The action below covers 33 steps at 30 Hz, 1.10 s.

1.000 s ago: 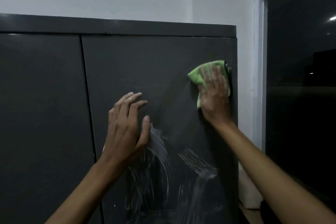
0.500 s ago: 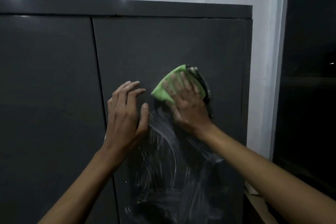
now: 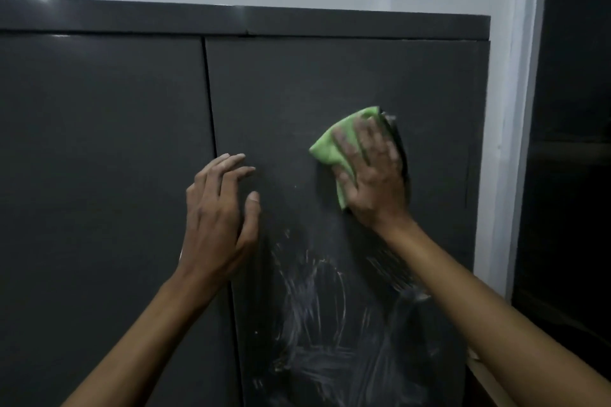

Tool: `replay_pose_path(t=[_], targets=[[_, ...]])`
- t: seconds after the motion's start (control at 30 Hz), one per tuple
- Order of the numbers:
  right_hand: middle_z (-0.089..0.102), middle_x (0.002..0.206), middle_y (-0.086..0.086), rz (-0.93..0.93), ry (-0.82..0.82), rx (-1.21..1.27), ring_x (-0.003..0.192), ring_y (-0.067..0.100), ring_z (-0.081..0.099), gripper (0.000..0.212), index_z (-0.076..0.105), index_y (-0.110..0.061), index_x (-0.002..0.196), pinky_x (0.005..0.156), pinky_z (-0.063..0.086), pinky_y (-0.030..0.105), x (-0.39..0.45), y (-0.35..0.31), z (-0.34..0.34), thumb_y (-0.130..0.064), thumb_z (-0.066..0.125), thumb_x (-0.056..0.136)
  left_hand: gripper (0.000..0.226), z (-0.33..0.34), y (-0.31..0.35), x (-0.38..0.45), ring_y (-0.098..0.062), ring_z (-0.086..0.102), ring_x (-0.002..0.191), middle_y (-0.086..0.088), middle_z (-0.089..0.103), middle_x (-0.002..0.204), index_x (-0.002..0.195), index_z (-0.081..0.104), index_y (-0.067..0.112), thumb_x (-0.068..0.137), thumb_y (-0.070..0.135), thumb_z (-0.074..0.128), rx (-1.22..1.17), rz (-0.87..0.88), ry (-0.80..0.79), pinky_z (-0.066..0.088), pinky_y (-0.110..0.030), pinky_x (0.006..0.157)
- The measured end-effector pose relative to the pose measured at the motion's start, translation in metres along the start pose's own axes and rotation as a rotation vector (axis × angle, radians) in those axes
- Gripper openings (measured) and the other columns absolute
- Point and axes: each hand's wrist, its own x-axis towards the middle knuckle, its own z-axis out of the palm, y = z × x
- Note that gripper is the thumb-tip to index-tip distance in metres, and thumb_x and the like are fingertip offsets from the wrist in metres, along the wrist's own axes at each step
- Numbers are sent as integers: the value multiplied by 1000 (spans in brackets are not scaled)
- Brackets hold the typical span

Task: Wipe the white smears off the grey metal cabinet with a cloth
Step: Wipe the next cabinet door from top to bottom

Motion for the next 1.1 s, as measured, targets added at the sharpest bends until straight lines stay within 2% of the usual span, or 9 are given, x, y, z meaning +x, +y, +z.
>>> replay_pose_path(t=[0.13,0.23,0.37,0.5,0.67,0.73,0.83,0.97,1.1], targets=[[20,175,13,267,75,-25,163,33,14,57,33,-23,166,132,9,49,33,-29,5,-43,39,112,37,-9,-22,-2,-24,39,147,-8,52,148,131,60,8,100,24,50,25,-23,10,29,-36,114],[17,175,15,328,75,-35,163,35,11,59,30,-21,167,132,10,53,25,-68,18,-46,32,113,35,-9,-31,-7,-24,39,146,-8,52,148,131,60,8,99,20,51,16,-46,37,29,-35,114],[17,175,14,167,-17,36,164,34,7,59,32,-23,166,131,11,54,-13,-125,38,-44,40,112,35,-8,-36,-12,-25,42,144,-8,53,147,130,61,7,98,17,52,-25,-55,84,32,-38,115],[17,176,9,6,-108,87,164,29,9,69,36,-25,164,132,10,50,-54,-159,51,-36,61,101,35,-4,-38,-16,-26,42,143,-9,53,147,131,60,6,98,17,52,-59,-53,94,32,-39,115],[31,171,10,-130,-97,108,162,28,21,61,43,-18,161,131,16,46,-67,-150,45,-24,58,102,35,8,-29,-29,-26,41,145,-10,52,147,130,61,6,98,17,54,-88,-39,31,36,-46,115],[34,170,10,-122,-84,101,161,28,25,58,45,-18,160,131,21,47,-69,-133,40,-21,57,103,35,13,-26,-35,-26,41,145,-9,52,148,131,61,6,97,17,54,-102,-23,16,35,-46,115],[32,170,10,15,-35,14,161,26,22,57,39,-22,161,131,19,46,-82,-92,29,-25,53,106,36,20,-21,-40,-25,41,145,-9,52,148,131,61,7,98,19,53,-112,-4,10,36,-44,114],[22,174,9,232,-21,-29,164,22,7,54,32,-20,164,132,14,49,-106,-18,10,-30,41,112,36,26,-13,-41,-24,40,146,-8,53,148,130,61,7,98,19,52,-118,11,-12,35,-42,114],[19,175,10,578,100,-38,164,28,10,53,29,-20,166,132,11,55,-125,32,-10,-38,29,116,35,29,-9,-40,-24,41,146,-8,53,148,130,61,7,98,18,53,-106,24,-7,32,-37,116]])
